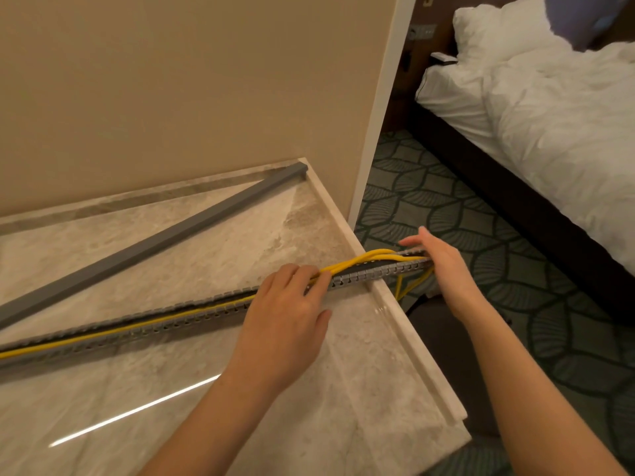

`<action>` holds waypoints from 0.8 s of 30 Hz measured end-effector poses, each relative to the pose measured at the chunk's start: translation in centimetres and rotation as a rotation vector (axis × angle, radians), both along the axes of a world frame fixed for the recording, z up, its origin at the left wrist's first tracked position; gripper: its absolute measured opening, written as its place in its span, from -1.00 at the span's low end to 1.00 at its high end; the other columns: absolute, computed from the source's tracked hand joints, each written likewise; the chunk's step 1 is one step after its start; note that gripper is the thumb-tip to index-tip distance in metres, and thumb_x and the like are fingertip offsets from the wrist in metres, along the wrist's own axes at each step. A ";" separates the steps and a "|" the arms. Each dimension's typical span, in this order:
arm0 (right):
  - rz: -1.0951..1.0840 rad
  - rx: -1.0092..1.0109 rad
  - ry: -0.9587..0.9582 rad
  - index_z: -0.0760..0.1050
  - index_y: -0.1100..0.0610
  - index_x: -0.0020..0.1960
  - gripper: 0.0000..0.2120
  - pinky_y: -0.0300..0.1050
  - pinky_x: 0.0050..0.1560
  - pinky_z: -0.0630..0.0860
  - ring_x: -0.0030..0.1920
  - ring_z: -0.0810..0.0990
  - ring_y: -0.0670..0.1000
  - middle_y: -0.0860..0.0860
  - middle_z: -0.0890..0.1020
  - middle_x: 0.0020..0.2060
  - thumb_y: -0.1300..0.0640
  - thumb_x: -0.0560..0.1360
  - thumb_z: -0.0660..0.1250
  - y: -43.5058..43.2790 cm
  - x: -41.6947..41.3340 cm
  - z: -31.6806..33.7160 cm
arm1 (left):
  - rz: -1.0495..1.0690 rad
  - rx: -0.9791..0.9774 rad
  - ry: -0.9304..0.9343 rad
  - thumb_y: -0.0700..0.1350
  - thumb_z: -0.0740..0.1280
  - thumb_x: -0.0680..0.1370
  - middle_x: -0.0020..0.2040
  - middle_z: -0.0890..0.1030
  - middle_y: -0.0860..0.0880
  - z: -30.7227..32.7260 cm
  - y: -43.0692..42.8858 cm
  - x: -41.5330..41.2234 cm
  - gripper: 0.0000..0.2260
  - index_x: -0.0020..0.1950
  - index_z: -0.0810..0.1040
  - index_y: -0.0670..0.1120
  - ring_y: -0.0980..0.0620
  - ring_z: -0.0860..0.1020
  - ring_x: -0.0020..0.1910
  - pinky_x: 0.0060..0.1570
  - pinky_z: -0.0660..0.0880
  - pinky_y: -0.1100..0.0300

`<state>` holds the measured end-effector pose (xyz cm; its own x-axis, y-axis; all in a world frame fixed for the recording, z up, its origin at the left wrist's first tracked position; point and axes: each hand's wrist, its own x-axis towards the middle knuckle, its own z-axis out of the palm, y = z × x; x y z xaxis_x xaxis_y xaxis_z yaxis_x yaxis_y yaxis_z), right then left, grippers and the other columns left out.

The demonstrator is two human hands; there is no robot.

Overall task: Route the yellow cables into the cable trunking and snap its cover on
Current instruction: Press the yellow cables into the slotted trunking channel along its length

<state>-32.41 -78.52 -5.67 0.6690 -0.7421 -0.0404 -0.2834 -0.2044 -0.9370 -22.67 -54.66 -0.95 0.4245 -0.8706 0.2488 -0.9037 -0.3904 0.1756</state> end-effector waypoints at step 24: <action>0.104 0.487 -0.048 0.46 0.04 -0.34 -0.72 -0.14 -0.27 0.43 -0.35 0.53 -0.09 -0.02 0.53 -0.37 -0.16 0.33 0.36 -4.4 0.8 -0.6 | 0.023 0.036 0.024 -0.13 0.49 0.34 0.06 0.65 -0.08 -0.8 -0.1 -0.1 -0.60 0.16 0.59 -0.17 -0.09 0.61 -0.03 -0.07 0.58 0.06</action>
